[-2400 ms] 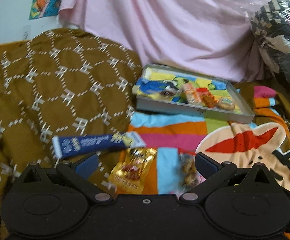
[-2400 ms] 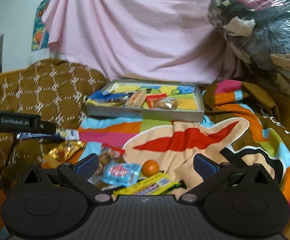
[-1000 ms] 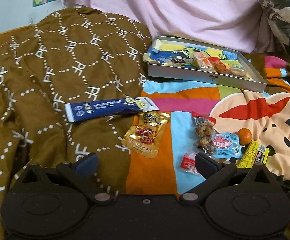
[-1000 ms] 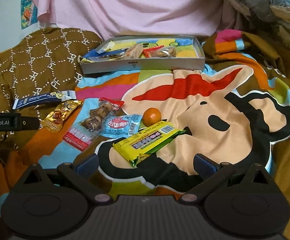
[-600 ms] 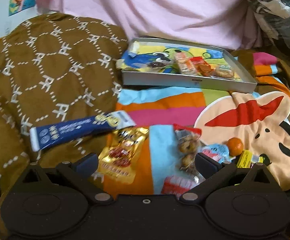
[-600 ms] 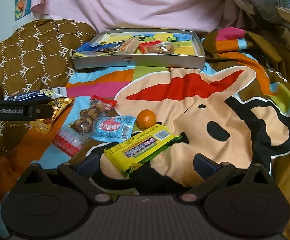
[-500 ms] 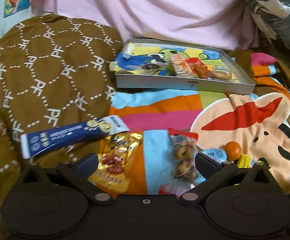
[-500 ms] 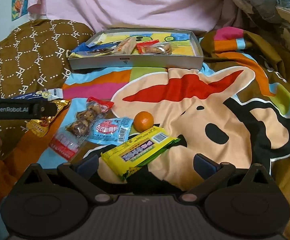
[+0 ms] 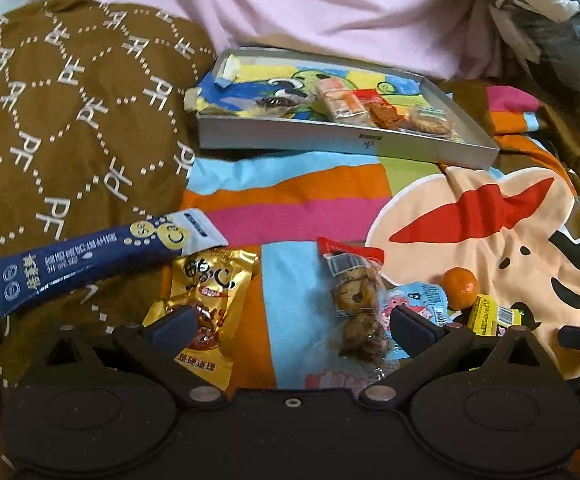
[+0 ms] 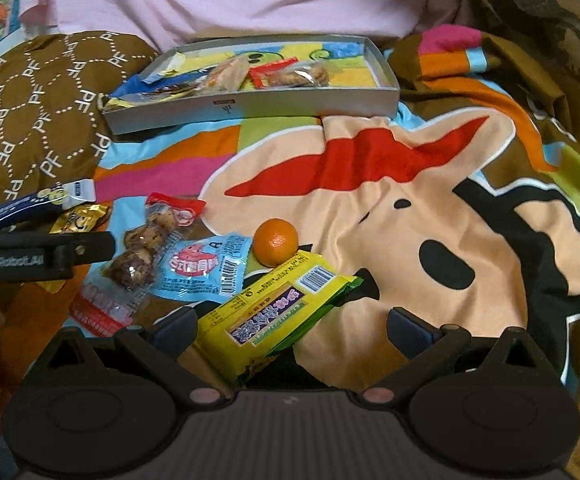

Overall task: Organize snacks
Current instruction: 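Lower the right tool onto the yellow biscuit pack and close it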

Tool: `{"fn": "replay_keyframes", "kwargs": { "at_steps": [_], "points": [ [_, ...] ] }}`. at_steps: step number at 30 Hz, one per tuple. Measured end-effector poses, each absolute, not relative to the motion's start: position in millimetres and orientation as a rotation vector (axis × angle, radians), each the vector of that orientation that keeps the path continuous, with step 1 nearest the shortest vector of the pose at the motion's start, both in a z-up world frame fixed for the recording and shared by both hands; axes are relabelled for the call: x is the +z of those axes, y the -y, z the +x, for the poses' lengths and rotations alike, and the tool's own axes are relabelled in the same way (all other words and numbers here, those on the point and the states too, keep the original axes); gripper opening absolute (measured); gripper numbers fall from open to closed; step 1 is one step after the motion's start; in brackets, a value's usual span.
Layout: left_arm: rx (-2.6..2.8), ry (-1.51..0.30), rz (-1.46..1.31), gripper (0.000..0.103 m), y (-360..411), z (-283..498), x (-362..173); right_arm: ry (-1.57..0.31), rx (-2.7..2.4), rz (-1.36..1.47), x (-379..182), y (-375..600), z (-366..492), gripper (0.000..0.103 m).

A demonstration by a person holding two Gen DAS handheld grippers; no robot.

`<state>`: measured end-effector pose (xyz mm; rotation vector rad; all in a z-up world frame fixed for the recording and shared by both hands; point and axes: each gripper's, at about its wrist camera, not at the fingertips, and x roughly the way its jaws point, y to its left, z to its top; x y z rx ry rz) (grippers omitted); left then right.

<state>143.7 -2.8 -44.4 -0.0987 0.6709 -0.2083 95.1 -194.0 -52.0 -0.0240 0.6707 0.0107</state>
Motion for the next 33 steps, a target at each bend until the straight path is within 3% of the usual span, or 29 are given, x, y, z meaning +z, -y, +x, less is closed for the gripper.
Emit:
{"fn": "replay_keyframes", "kwargs": {
  "at_steps": [23, 26, 33],
  "points": [
    [-0.261, -0.722, -0.189, 0.102, -4.0, 157.4, -54.9, -0.715, -0.065, -0.123, -76.7, 162.0, 127.6, 0.102],
    [-0.261, -0.721, -0.187, 0.102, -4.0, 157.2, -54.8, -0.716, -0.065, -0.117, -76.3, 163.8, 126.0, 0.1],
    [-0.263, -0.717, -0.171, 0.102, -1.5, 156.2, -54.9, -0.711, -0.055, -0.141, -75.7, 172.9, 112.7, 0.083]
  ]
}}
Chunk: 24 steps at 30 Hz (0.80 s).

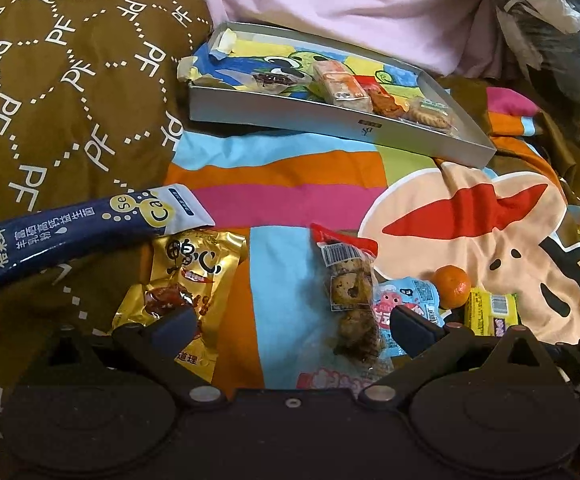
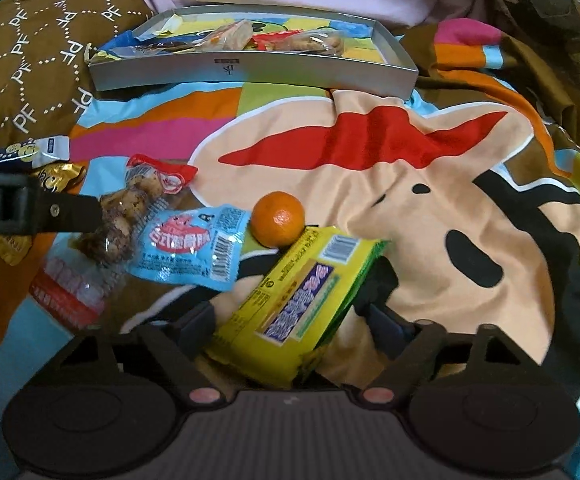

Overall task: Organize snacks
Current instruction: 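Lower the right tool onto the yellow biscuit pack and close it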

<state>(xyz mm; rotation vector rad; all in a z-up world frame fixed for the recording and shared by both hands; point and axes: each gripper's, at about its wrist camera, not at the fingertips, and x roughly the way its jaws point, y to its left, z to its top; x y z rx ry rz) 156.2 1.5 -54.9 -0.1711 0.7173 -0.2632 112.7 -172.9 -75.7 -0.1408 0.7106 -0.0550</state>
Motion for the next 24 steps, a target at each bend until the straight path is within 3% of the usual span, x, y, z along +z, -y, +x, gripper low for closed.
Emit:
{"fn": "replay_keyframes", "kwargs": {
  "at_steps": [6, 12, 16, 24],
  "points": [
    [-0.27, -0.721, -0.146, 0.102, 2.7, 155.2, -57.3, -0.705, -0.04, -0.147, -72.3, 184.6, 101.2, 0.073],
    [-0.279, -0.734, -0.135, 0.102, 6.3, 156.3, -60.9, -0.684, -0.033, -0.142, -72.1, 193.3, 93.2, 0.072],
    [-0.293, -0.716, -0.137, 0.102, 13.8, 158.7, -58.6, -0.677, -0.033, -0.116, -71.3, 196.9, 96.7, 0.085],
    [-0.303, -0.689, -0.126, 0.102, 21.5, 164.0, -56.7, -0.664, -0.038, -0.174, -75.2, 185.3, 109.2, 0.091]
  ]
}}
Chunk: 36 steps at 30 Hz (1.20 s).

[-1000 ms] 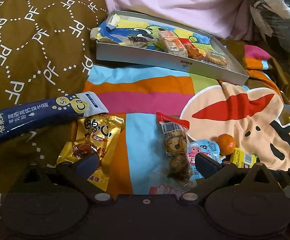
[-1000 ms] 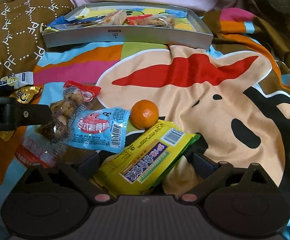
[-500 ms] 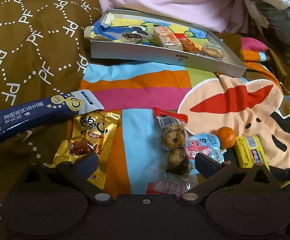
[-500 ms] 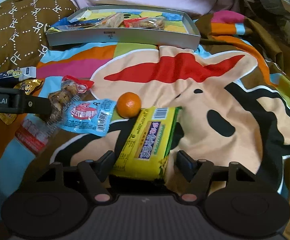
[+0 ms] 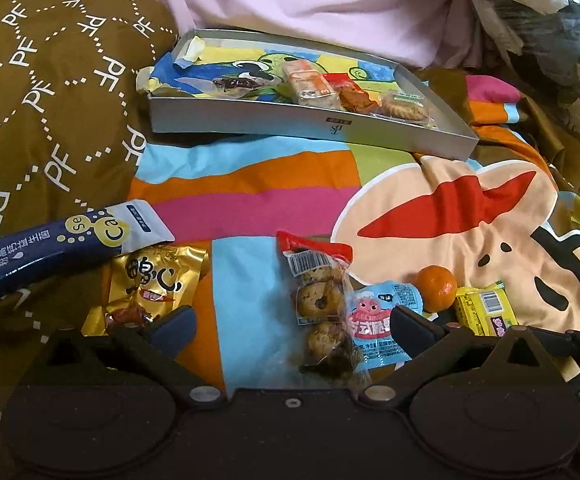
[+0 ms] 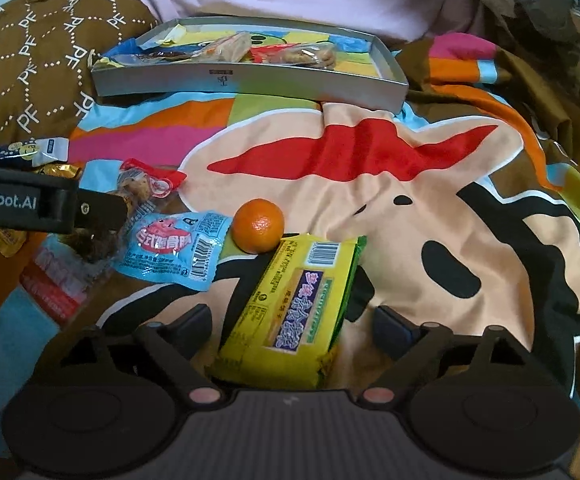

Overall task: Organize snacks
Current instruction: 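Lower the right tool onto the yellow biscuit pack and close it, then grasp the clear cookie bag with the left tool while the right tool holds the yellow pack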

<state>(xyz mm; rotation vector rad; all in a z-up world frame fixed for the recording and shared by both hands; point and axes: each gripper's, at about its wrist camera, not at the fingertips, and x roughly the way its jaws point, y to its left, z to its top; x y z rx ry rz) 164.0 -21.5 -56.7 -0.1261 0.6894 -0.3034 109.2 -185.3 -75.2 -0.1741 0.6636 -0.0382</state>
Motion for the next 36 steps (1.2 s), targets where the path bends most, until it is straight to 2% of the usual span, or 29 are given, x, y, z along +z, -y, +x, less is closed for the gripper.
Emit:
{"fn": "replay_keyframes", "kwargs": {
  "at_steps": [2, 7, 14, 23, 36],
  "points": [
    [-0.307, -0.69, -0.129, 0.102, 21.3, 164.6, -57.2, -0.662, -0.04, -0.165, -76.8, 186.7, 109.4, 0.089],
    [-0.315, -0.703, -0.126, 0.102, 22.7, 166.2, -60.4, -0.637, -0.059, -0.15, -76.2, 192.2, 100.7, 0.052],
    [-0.326, -0.699, -0.089, 0.102, 32.5, 166.2, -61.9, -0.628, -0.058, -0.175, -74.4, 201.7, 90.6, 0.05],
    [-0.355, -0.704, 0.042, 0.102, 58.9, 165.1, -68.8, -0.581, -0.035, -0.16, -80.7, 207.6, 81.2, 0.051],
    [-0.325, -0.73, 0.079, 0.101, 65.8, 171.1, -77.1, -0.594, -0.06, -0.139, -82.8, 207.5, 87.2, 0.054]
  ]
}}
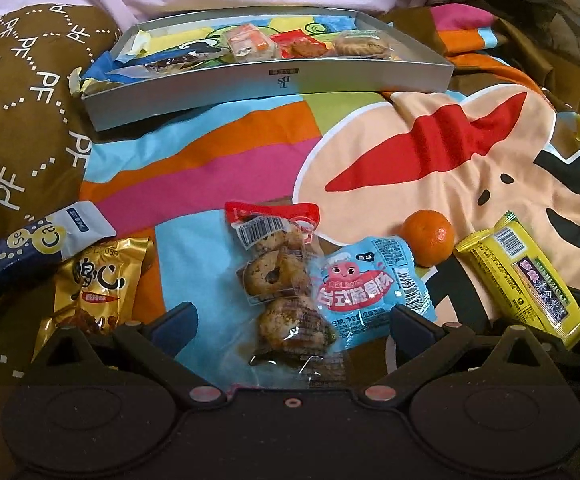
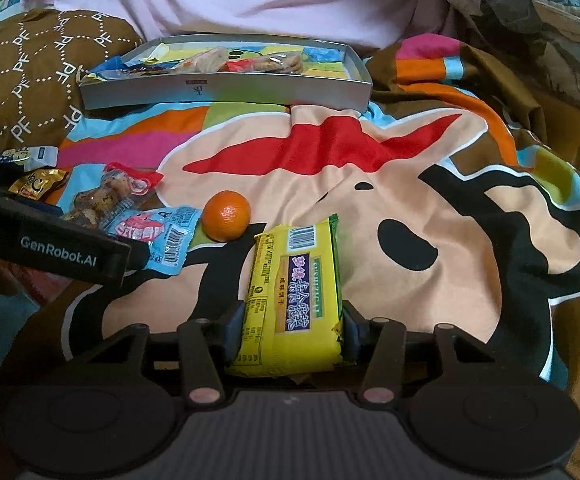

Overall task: Organize snacks
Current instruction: 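Grasp the clear cookie bag with the left tool while the right tool holds the yellow pack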

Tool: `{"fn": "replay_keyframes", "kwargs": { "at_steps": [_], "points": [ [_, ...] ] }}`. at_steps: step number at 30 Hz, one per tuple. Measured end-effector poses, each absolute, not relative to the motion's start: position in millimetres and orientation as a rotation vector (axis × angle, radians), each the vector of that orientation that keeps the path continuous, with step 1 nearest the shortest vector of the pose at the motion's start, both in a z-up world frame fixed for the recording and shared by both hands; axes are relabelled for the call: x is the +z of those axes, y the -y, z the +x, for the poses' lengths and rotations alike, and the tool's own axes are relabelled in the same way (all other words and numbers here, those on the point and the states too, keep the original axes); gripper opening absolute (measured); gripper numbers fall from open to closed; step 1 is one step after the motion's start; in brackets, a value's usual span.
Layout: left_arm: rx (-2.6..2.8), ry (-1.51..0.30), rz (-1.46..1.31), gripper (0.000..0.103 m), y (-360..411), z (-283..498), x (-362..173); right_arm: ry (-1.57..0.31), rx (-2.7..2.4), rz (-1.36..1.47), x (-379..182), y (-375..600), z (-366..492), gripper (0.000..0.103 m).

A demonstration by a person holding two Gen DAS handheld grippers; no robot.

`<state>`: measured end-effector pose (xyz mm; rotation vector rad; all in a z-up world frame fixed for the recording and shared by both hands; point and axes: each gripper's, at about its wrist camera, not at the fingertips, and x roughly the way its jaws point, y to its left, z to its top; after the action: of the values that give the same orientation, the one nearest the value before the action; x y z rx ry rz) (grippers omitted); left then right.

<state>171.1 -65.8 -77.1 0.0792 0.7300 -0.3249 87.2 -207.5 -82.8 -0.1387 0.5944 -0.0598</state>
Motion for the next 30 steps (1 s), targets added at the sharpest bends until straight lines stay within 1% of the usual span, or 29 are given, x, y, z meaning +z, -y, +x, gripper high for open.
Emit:
{"fn": "replay_keyframes", "kwargs": {
  "at_steps": [2, 7, 11, 17, 18, 21, 30],
  "points": [
    [-0.32, -0.726, 0.081, 0.1, 65.5, 170.6, -77.3, -0.605, -0.06, -0.122, -82.1, 209.1, 89.8, 0.054],
    [-0.298, -0.715, 0.099, 0.092, 65.2, 168.2, -77.4, -0.622, -0.063, -0.073, -80.7, 213.0, 94.9, 0.056],
    [-0.299, -0.707, 0.113, 0.087, 66.2, 166.5, -77.6, -0.618, -0.062, -0.073, -81.3, 212.7, 94.5, 0.056],
    [-0.331, -0.694, 0.103, 0.071, 64.4, 163.8, -76.1, -0.613, -0.063, -0.072, -81.6, 212.4, 93.8, 0.057],
    [-0.338, -0.692, 0.104, 0.066, 64.5, 163.3, -75.8, -0.613, -0.062, -0.071, -81.7, 212.8, 93.9, 0.057],
    [-0.35, -0.687, 0.112, 0.056, 66.0, 162.1, -75.3, -0.614, -0.06, -0.071, -81.7, 212.6, 93.9, 0.057],
    [-0.365, -0.705, 0.092, 0.052, 62.6, 162.4, -74.5, -0.598, -0.065, -0.094, -83.7, 209.7, 93.5, 0.059]
  ]
}}
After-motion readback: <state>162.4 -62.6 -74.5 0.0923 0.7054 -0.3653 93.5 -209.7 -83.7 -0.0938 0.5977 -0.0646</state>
